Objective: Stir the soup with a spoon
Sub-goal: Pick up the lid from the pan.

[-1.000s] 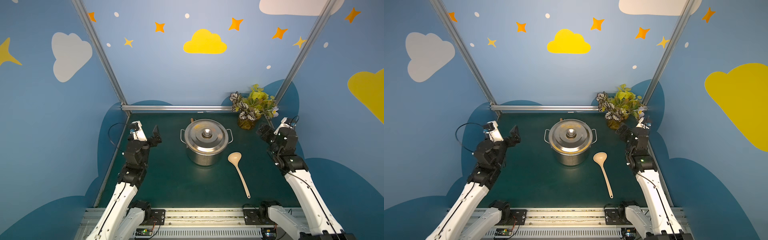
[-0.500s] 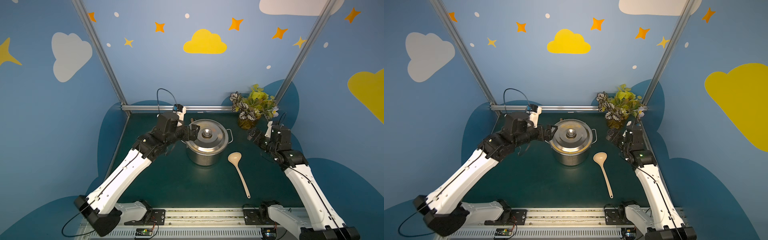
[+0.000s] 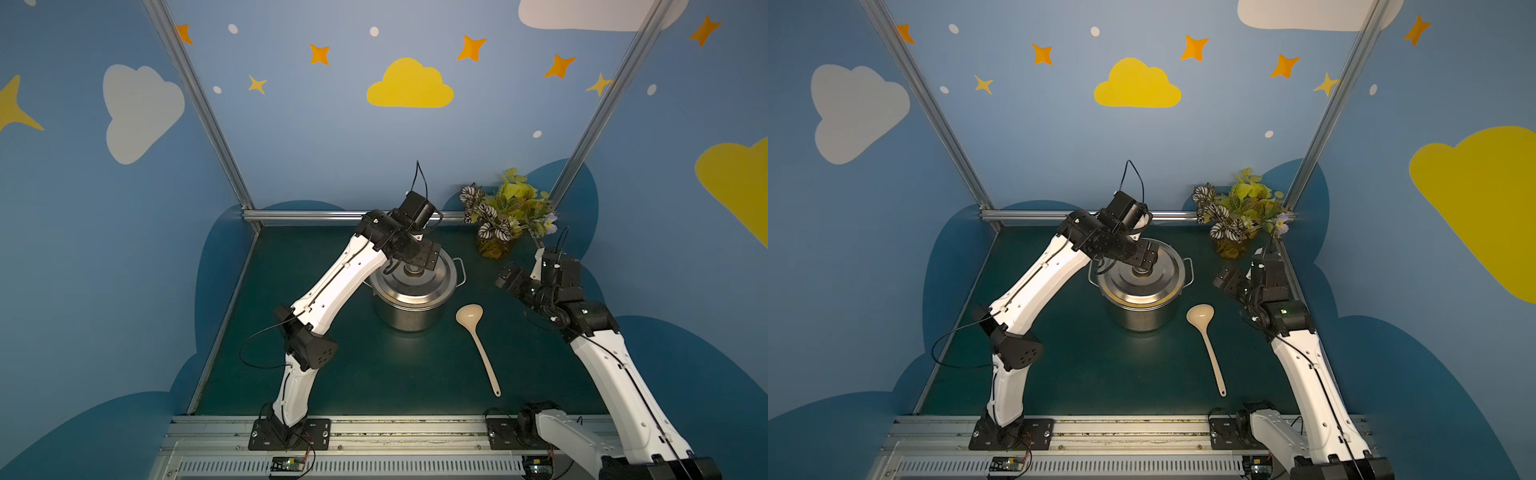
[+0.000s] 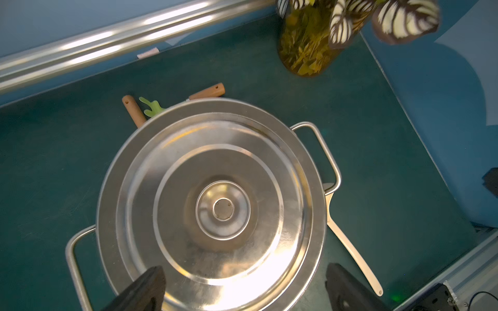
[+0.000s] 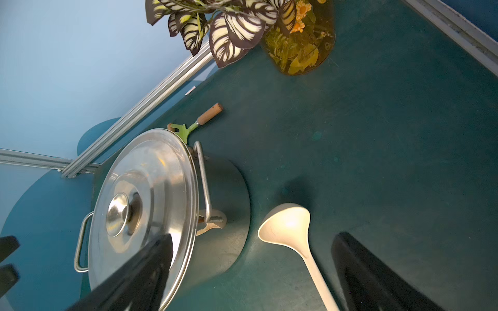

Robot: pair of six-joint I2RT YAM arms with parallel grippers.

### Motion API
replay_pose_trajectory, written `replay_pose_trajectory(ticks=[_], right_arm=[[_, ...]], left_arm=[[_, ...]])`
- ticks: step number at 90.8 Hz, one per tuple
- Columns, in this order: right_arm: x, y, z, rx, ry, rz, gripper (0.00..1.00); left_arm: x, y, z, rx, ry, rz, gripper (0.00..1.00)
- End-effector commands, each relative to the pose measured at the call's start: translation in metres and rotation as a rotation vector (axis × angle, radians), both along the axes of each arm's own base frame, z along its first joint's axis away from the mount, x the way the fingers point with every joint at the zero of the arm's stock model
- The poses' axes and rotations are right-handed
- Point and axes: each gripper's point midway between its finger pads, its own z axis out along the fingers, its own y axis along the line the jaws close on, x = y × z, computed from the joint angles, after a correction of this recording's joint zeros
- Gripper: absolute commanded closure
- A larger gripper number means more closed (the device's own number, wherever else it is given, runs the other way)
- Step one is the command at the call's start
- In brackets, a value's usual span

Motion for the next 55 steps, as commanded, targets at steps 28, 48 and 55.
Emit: replay_pose_trajectory(ticks=[28,48,55], right_arm=[[-0.004,0.001,-0.004,-0.014,0.011,0.01,0.02],[-0.003,0.002,-0.007,-0.01,0.016,0.015,0.02],[-0.002,0.003,-0.01,0.0,0.021,0.016,0.02]], left_arm=[[0.006,-0.002,-0.053,0.151,0.095,-0.033,0.13],[0.02,-0.005,-0.067,0.187,0.068,-0.03,0.18],[0.027,-0.005,-0.069,0.2,0.047,-0.022,0.18]])
